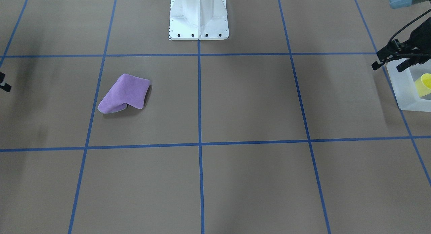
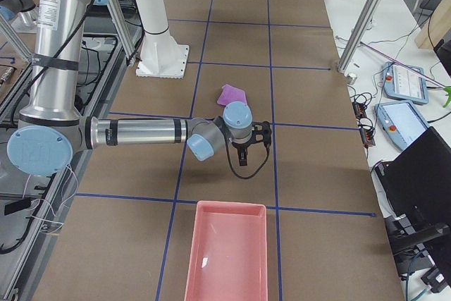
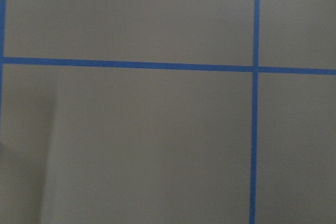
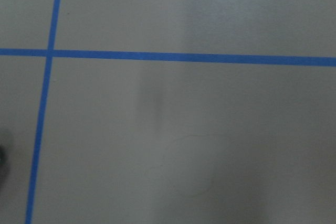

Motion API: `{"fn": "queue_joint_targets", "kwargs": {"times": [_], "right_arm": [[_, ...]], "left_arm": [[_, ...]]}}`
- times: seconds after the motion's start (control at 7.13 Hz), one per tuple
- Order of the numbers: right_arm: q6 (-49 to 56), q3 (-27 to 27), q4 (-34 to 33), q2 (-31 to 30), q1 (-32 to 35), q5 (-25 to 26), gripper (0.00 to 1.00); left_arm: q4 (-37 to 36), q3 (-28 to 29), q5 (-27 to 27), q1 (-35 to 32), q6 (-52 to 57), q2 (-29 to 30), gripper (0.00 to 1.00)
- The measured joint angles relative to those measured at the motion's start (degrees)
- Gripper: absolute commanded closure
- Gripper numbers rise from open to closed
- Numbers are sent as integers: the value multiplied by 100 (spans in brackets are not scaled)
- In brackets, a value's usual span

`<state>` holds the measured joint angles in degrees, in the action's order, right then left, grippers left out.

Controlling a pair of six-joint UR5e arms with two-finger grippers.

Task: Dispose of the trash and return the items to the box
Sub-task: 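Reach the right gripper to the lavender cloth and pinch it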

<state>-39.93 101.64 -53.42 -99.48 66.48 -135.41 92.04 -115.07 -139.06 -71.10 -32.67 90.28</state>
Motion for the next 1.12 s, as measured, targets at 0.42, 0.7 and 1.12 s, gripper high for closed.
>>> {"fn": "queue_joint_targets", "kwargs": {"times": [0.42, 0.7, 1.12], "right_arm": [[-2444, 746, -87, 640, -1683, 1235, 2], [-3808, 829, -769, 1592, -2377, 1794, 2], [-4657, 843, -1158, 2006, -3069, 2488, 7]], "left_arm": [[17, 54, 71, 190, -90, 163, 2], [16, 70, 89, 200, -104, 164, 2], [15, 84, 107, 202, -125, 148, 2]]}}
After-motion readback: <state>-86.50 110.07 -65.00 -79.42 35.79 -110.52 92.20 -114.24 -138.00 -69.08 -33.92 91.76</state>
